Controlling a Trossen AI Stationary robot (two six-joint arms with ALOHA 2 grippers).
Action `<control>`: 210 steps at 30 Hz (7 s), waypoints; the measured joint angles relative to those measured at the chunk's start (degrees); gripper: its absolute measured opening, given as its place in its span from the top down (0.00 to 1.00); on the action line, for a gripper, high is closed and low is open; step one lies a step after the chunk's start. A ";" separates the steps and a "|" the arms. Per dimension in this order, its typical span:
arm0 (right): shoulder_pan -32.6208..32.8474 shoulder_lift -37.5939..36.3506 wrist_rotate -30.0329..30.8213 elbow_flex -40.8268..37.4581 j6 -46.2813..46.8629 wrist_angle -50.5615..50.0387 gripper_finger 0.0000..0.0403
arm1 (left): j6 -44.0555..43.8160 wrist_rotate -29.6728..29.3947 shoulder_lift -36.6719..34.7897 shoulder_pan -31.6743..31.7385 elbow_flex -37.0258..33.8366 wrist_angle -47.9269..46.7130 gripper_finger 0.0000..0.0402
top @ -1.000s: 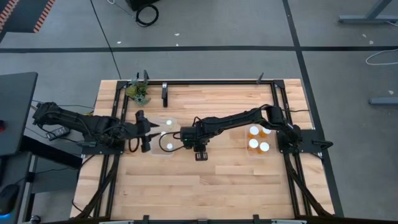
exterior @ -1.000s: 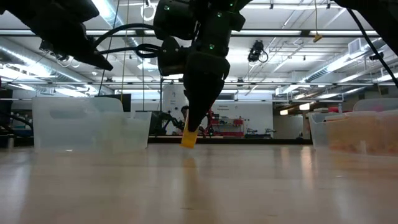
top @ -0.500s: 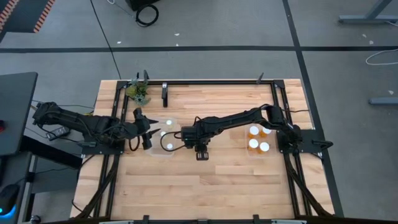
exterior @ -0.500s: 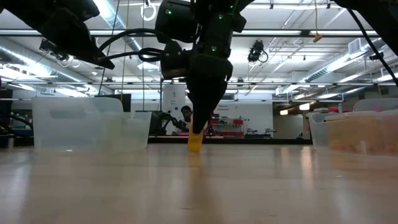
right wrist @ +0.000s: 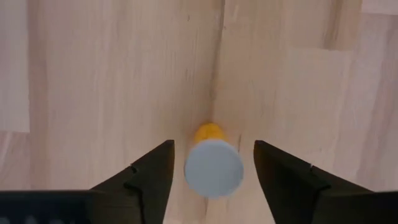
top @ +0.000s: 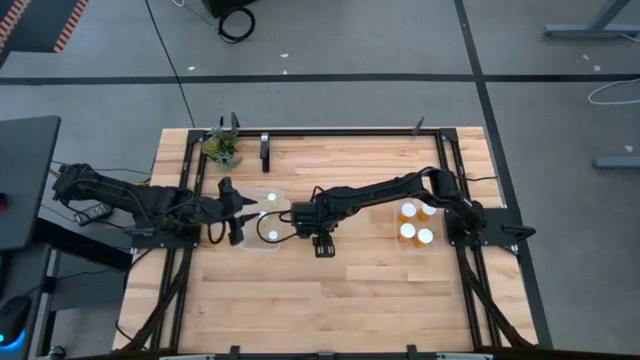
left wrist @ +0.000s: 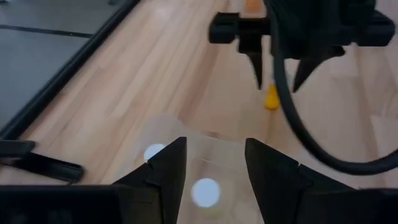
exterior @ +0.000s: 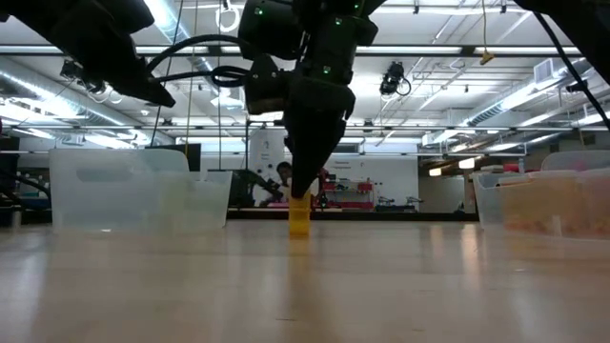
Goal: Pick and place medicine bottles into bin by pill shape (circle, oval)
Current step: Put the orange pill bottle into the left transparent bin
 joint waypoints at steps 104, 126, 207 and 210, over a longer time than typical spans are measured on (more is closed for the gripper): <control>4.00 -85.51 26.22 -67.45 6.36 26.33 0.36 | 4.12 19.47 46.53 8.27 18.76 25.62 0.53; 4.00 -85.49 26.13 -67.43 6.48 26.79 0.36 | 13.89 23.23 57.23 8.21 18.73 34.82 0.38; 4.04 -85.09 25.88 -67.38 8.84 26.75 0.36 | 4.83 11.17 27.92 11.23 17.38 -4.56 0.67; 4.04 -84.56 25.89 -67.36 8.92 27.21 0.36 | 4.64 10.32 27.26 11.27 14.82 -4.87 0.68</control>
